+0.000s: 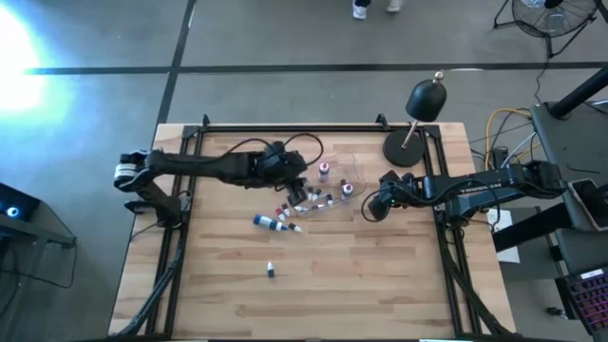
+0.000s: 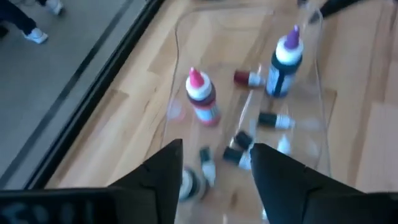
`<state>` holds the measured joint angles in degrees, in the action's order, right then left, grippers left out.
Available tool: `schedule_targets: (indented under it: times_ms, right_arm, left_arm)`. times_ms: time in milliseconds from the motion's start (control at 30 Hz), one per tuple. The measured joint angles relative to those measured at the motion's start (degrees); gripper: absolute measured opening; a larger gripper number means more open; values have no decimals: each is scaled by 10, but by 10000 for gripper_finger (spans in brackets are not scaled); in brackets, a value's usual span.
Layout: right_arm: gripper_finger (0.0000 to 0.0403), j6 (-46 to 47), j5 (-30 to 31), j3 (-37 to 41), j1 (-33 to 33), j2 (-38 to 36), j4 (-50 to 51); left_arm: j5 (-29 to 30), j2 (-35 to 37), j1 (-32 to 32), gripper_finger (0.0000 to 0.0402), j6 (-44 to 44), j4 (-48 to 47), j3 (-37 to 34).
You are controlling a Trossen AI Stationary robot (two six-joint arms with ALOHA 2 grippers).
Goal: Pick & Place food coloring
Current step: Put the small blue food coloring bottle into the transparent container
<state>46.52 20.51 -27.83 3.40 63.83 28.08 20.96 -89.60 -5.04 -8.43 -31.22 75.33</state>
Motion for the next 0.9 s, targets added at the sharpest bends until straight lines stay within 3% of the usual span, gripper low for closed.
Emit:
schedule_targets:
  times_ms: [200, 433, 533, 667, 900]
  right_arm:
    - [203, -4, 0, 0, 0, 0, 0]
    - [203, -49, 4, 0, 0, 0, 0]
    - [203, -45, 4, 0, 0, 0, 0]
    - [203, -13, 2, 0, 0, 0, 0]
    - [203, 48, 0, 2, 0, 0, 6]
  left_arm:
    - [-69, 31, 24, 171, 0, -158, 28]
    - [-245, 65, 99, 172, -30, -179, -80]
    - [-295, 60, 148, 172, -167, -141, -120]
    - [-304, 43, 182, 172, -430, -53, -158]
    - [-266, 39, 245, 172, -746, -33, -184]
